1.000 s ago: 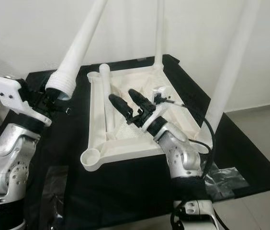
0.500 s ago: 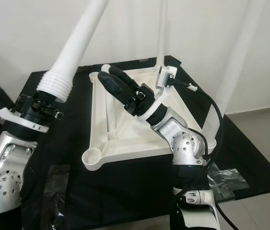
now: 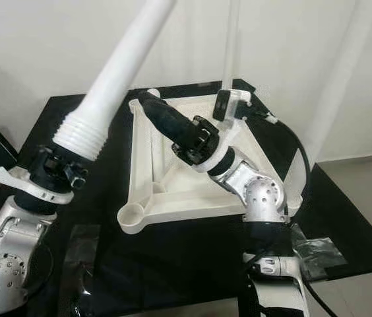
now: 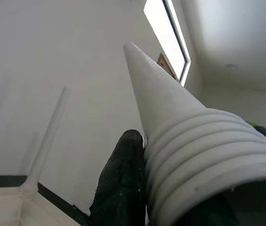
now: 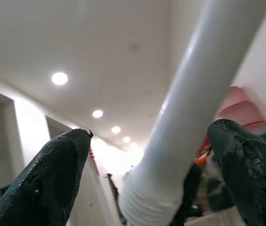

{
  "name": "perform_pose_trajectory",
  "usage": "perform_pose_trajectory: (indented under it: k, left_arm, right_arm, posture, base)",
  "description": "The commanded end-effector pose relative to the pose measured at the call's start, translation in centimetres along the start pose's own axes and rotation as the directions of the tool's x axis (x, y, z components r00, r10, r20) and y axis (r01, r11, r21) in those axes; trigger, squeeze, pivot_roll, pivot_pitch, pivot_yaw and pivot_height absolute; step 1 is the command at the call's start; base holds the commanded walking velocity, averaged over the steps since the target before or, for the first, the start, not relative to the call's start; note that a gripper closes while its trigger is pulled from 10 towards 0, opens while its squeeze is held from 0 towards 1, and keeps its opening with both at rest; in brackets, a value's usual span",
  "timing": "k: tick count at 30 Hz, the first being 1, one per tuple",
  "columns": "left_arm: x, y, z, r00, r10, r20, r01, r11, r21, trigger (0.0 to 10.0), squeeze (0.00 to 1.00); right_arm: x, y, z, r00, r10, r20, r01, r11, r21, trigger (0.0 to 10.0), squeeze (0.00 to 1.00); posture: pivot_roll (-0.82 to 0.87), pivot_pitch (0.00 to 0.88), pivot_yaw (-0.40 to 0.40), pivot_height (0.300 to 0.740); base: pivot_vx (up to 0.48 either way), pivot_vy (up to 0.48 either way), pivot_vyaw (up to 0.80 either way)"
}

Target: Building children table

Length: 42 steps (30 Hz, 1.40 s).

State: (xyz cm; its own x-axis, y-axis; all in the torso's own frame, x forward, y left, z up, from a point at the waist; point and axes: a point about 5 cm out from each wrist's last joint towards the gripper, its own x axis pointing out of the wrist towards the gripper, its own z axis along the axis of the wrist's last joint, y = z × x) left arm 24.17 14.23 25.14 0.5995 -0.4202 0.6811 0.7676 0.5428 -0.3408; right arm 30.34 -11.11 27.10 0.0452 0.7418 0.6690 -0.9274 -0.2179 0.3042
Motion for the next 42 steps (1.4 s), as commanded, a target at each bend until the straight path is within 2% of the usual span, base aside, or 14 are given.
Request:
perform_pose_trajectory:
  k: [1, 6, 8, 16, 32, 42]
  left_arm:
    - [-0.2, -0.5, -0.1, 0.999, -0.04, -0.012, 0.04, 0.999, -0.017, 10.0, 0.0]
    - [-0.2, -1.0, -0.7, 0.996, -0.077, -0.035, 0.075, 0.996, -0.049, 10.0, 0.0]
    - [-0.2, -1.8, -1.6, 0.989, -0.133, -0.064, 0.126, 0.986, -0.109, 10.0, 0.0]
    - [-0.6, -2.6, -2.8, 0.98, -0.176, -0.088, 0.16, 0.973, -0.165, 10.0, 0.0]
    - [-0.6, -2.8, -2.8, 0.981, -0.186, -0.052, 0.174, 0.968, -0.18, 10.0, 0.0]
    - [-0.6, -2.4, -1.7, 0.986, -0.166, 0.0, 0.164, 0.973, -0.165, 10.0, 0.0]
  right_arm:
    - [0.4, 0.3, 0.2, 0.999, 0.045, -0.001, -0.045, 0.999, 0.017, 10.0, 0.0]
    - [0.8, 0.5, -0.5, 0.996, 0.082, -0.018, -0.081, 0.996, 0.034, 10.0, 0.0]
    - [1.6, 0.7, -0.9, 0.992, 0.13, 0.0, -0.13, 0.99, 0.053, 10.0, 0.0]
    - [2.9, 0.6, -1.0, 0.985, 0.171, 0.016, -0.171, 0.983, 0.061, 10.0, 0.0]
    - [2.7, 0.2, -1.9, 0.988, 0.153, -0.014, -0.152, 0.986, 0.065, 10.0, 0.0]
    - [2.2, 0.0, -2.3, 0.989, 0.141, -0.038, -0.138, 0.988, 0.072, 10.0, 0.0]
  posture:
    - [-0.06, 0.007, 0.018, 0.74]
    - [-0.06, 0.007, 0.021, 0.74]
    - [-0.06, 0.005, 0.026, 0.74]
    - [-0.07, 0.002, 0.024, 0.74]
    - [-0.06, 0.002, 0.018, 0.74]
    - [-0.06, 0.0, 0.019, 0.74]
  base:
    - [0.0, 0.0, 0.0]
    - [0.0, 0.0, 0.0]
    - [0.0, 0.0, 0.0]
    - [0.0, 0.0, 0.0]
    - [0.0, 0.0, 0.0]
    - [0.0, 0.0, 0.0]
